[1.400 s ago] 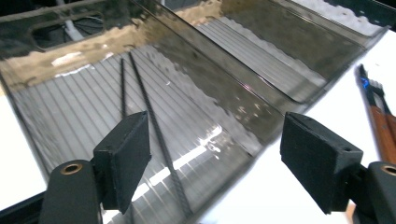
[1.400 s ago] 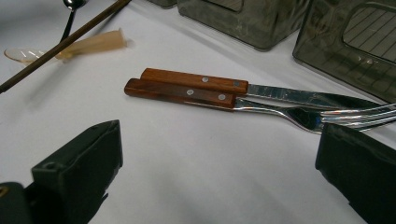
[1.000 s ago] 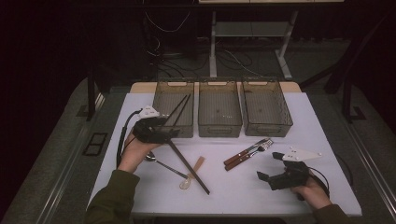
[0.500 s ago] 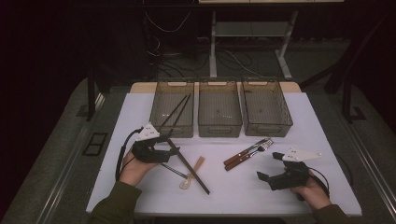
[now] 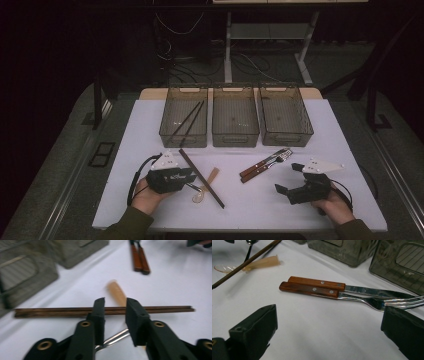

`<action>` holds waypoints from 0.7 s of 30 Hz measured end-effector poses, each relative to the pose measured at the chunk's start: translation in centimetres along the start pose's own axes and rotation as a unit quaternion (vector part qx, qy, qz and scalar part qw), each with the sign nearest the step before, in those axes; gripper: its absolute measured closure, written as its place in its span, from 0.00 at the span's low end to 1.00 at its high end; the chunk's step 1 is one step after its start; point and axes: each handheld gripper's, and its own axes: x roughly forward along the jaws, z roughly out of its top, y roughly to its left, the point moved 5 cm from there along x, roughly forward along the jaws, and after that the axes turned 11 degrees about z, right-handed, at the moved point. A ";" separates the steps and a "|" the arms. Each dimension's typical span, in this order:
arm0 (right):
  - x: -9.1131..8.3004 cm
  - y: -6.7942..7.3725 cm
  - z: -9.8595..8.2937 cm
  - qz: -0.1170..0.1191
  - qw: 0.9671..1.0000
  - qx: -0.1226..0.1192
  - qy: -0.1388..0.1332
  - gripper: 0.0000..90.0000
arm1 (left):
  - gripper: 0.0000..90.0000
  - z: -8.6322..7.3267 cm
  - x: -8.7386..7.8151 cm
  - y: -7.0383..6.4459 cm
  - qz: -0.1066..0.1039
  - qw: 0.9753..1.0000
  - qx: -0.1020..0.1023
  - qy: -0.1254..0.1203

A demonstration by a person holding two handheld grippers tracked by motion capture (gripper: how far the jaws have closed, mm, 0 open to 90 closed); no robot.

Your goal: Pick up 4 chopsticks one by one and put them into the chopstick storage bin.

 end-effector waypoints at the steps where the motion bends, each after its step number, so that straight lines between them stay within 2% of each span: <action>1: 0.0 0.0 0.0 0.000 1.000 0.000 0.000 0.01 | 0.84 0.0 0.0 -0.3 -0.003 1.000 0.000 0.000; 4: 0.0 0.1 0.0 0.001 1.000 0.000 0.002 0.01 | 0.92 -0.1 0.3 -1.1 -0.019 1.000 0.008 0.006; 9: 0.1 0.0 0.0 0.000 1.000 -0.002 0.003 0.01 | 0.98 -0.2 0.9 -2.2 -0.043 0.999 0.020 0.016; 21: 0.1 0.0 -0.1 -0.001 1.000 -0.002 0.006 0.01 | 0.99 -0.5 2.0 -4.2 -0.082 0.995 0.042 0.040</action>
